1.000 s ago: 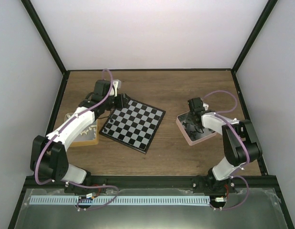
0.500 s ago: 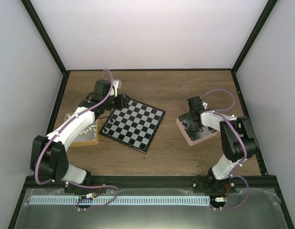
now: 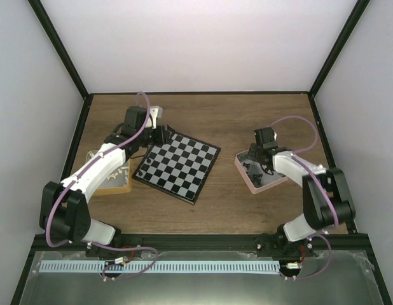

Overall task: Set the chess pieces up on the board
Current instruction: Pick up the chess piece from the storage box, then place the chess piece on the chessboard.

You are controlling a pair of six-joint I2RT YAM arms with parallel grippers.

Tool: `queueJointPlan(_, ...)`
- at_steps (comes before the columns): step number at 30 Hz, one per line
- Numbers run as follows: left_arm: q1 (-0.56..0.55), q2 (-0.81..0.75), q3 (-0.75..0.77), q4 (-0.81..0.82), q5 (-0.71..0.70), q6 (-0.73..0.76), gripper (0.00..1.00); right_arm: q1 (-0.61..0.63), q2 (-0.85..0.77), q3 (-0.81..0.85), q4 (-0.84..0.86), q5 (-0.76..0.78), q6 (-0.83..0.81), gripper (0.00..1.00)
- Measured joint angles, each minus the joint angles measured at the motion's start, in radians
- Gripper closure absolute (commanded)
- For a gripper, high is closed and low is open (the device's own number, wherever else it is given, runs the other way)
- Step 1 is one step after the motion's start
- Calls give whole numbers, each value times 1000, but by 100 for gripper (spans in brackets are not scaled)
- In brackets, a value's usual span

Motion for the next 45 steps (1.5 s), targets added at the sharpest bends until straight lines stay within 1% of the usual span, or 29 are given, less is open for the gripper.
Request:
queueJointPlan(3, 0, -27, -15, 23, 40, 0, 41, 0, -144, -57, 61, -88, -33, 83)
queueJointPlan(6, 0, -71, -29, 63, 101, -5, 36, 0, -292, -104, 137, -227, -68, 82)
queueJointPlan(10, 0, -126, -41, 140, 217, -30, 27, 0, -438, -131, 230, -461, -98, 81)
queueJointPlan(11, 0, -134, -43, 161, 244, -37, 26, 0, -467, -131, 265, -554, -103, 80)
queueJointPlan(13, -2, -143, -47, 199, 307, -62, 25, 0, -496, -132, 317, -683, -104, 80)
queueJointPlan(14, -4, -144, -47, 219, 340, -79, 24, 0, -512, -138, 369, -797, -99, 80)
queueJointPlan(15, -8, -144, -47, 234, 365, -98, 24, 0, -515, -141, 386, -833, -94, 80)
queueJointPlan(18, -33, -142, -46, 263, 432, -153, 24, 0, -523, -160, 488, -1024, -60, 80)
queueJointPlan(21, -80, -126, -40, 299, 496, -209, 24, 0, -522, -172, 561, -1161, -26, 80)
queueJointPlan(25, -145, -93, -39, 375, 581, -303, 25, 2, -522, -171, 607, -1277, -18, 79)
queueJointPlan(27, -164, -77, -39, 418, 617, -350, 27, 8, -522, -171, 608, -1319, -22, 79)
queueJointPlan(32, -213, -26, -18, 493, 688, -434, 40, 34, -518, -166, 578, -1366, -62, 79)
queueJointPlan(37, -256, 3, -2, 525, 742, -463, 57, 49, -501, -153, 549, -1382, -87, 79)
queueJointPlan(39, -264, 15, 1, 526, 755, -467, 62, 51, -495, -147, 542, -1385, -97, 80)
queueJointPlan(41, -269, 28, 3, 526, 770, -466, 63, 54, -492, -142, 534, -1385, -105, 80)
queueJointPlan(45, -273, 34, 3, 514, 781, -457, 75, 56, -488, -135, 527, -1386, -112, 80)
